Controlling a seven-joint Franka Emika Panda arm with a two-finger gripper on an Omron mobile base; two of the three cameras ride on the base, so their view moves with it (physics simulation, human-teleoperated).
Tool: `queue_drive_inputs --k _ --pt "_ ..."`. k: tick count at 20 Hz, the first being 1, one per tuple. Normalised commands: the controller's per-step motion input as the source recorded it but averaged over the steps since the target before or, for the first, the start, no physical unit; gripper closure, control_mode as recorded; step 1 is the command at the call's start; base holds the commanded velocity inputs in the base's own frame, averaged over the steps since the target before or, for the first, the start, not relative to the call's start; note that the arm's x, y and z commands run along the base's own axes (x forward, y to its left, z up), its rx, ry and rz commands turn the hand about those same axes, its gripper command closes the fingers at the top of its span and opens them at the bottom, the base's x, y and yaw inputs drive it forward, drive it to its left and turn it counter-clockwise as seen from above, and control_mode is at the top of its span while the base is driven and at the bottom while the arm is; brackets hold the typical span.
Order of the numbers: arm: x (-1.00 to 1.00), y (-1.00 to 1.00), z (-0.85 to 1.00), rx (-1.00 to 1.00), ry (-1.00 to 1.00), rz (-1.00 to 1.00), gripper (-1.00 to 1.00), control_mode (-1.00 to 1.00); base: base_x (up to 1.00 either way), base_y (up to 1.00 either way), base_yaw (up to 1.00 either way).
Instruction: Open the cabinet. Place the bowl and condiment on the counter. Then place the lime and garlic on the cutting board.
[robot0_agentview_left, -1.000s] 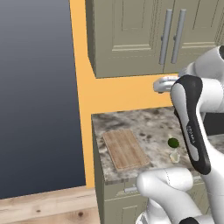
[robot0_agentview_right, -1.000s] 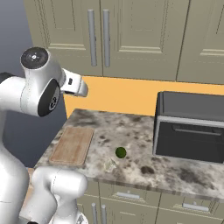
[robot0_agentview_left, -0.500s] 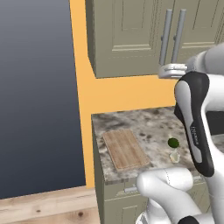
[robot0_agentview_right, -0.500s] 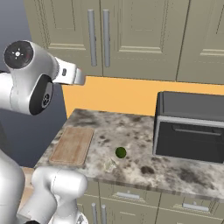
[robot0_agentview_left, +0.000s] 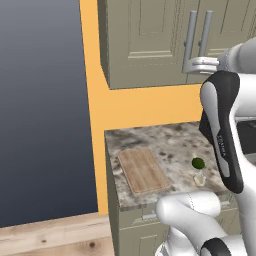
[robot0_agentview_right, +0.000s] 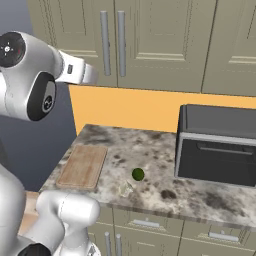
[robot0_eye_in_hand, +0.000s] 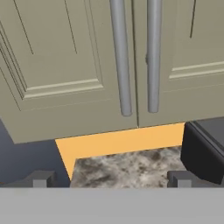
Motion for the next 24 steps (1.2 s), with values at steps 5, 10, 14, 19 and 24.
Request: queue_drive_inputs --k 5,10,14,19,24 --pt "0.31 -0.02 0.01 0.0 0.0 0.0 -1.0 -1.0 0.0 0.0 0.0" --pt "0.54 -0.19 0.05 0.0 0.0 0.0 -1.0 -1.0 0.0 0.0 0.0" --pt "0.26 -0.31 0.09 0.0 0.01 0.0 -1.0 -1.0 0.0 0.0 0.0" --pt "0.27 -0.01 0.01 0.0 0.0 0.0 -1.0 -1.0 0.0 0.0 0.0" --pt "0.4 0.0 0.0 0.0 0.0 0.0 -1.0 -1.0 0.0 0.0 0.0"
